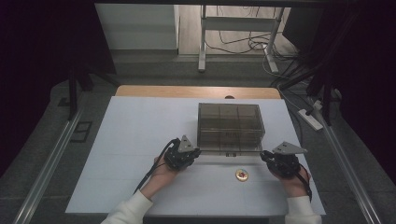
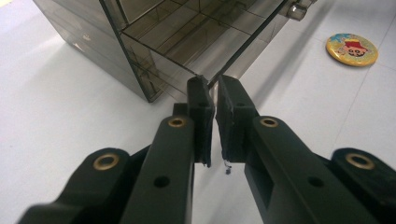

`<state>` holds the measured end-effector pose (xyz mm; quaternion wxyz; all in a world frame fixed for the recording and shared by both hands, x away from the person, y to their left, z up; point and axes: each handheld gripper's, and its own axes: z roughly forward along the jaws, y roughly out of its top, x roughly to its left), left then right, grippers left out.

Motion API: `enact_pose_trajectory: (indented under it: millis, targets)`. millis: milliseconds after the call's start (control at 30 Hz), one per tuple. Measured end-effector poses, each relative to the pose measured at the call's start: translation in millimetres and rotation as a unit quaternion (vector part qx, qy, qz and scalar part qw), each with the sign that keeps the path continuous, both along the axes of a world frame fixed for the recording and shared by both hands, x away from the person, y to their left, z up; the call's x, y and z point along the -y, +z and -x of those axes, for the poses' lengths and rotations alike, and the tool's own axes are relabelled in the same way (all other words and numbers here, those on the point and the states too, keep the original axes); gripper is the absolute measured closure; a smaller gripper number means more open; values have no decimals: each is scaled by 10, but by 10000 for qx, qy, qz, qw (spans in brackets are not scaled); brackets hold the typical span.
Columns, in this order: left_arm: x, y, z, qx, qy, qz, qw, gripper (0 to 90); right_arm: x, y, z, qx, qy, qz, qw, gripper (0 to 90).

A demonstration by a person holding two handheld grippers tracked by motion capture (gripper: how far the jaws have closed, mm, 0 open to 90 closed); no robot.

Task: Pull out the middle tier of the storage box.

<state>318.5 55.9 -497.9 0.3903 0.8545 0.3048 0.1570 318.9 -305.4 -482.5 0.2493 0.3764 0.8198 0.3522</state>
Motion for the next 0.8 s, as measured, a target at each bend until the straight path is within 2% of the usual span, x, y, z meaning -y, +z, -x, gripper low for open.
enact_pose_trajectory:
  millis: [800]
  targets:
    - [-12, 1, 57, 7, -25, -18, 10000, 832, -13, 11, 83, -6, 30, 72, 10000, 780]
